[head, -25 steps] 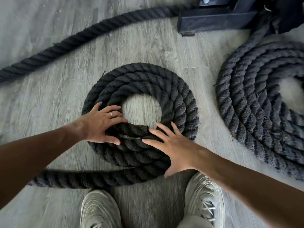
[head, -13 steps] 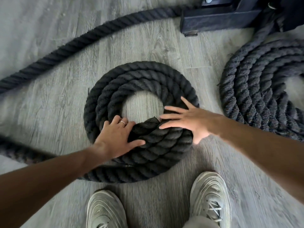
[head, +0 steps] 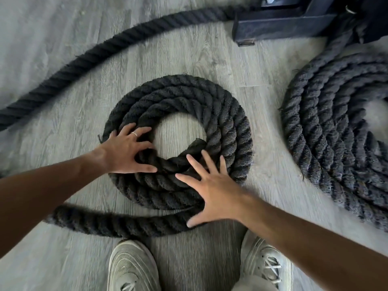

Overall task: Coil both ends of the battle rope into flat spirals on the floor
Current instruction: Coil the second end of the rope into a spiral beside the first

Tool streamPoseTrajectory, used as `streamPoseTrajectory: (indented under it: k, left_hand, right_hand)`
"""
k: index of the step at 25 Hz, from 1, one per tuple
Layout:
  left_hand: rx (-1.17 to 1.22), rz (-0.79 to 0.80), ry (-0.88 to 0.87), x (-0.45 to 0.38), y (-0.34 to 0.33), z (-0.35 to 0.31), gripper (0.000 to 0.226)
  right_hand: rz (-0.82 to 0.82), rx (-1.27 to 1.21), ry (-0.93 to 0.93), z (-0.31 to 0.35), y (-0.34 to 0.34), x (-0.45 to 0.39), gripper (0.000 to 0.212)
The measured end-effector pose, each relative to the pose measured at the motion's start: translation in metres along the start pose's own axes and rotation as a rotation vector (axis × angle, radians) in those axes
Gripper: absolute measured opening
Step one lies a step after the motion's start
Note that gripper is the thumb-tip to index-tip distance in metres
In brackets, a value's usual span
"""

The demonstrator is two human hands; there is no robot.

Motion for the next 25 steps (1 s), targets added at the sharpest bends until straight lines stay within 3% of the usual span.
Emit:
streamPoseTrajectory:
  k: [2,6,11,16,18,21,25]
  left_hand:
    - [0.025,0.077,0.006,-0.002,-0.012,0.004,0.097]
    - [0.0,0.074,0.01,-0.002,-0.013,-0.002,0.099]
    - [-0.036,0.084,0.082,0.005,-0.012,-0.01,0.107]
    - [0.142,0.05,0.324,0.024,-0.018,-0.045,0.106]
    - [0.139,0.013,0.317,0.028,-0.02,-0.064,0.108]
    - [0.172,0.0,0.213,0.028,-0.02,-0.082,0.101]
    - [0.236,-0.097,0.102,0.027,-0.006,-0.061,0.076]
  right_hand:
    - [0.027,0.027,-0.044,0.002,-0.013,-0.002,0.135]
    - [0.053,0.122,-0.083,0.001,-0.015,-0.004,0.151]
    - [0.045,0.108,-0.073,-0.003,-0.017,-0.003,0.146]
    - [0.146,0.315,-0.004,-0.062,0.025,-0.001,0.144]
    - [0.139,0.437,-0.059,-0.085,0.053,-0.006,0.139]
    - [0.01,0.533,-0.142,-0.102,0.082,-0.011,0.112]
    - [-0.04,0.203,-0.221,-0.084,0.071,-0.006,0.095]
Point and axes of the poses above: each hand's wrist, its own x-axis away from the middle knuckle, its own y-axis out of the back of the hand, z = x × y, the point moved 8 cm from there along -x, towards the middle knuckle, and after that the axes turned 6 degrees about z, right-handed, at the moved point
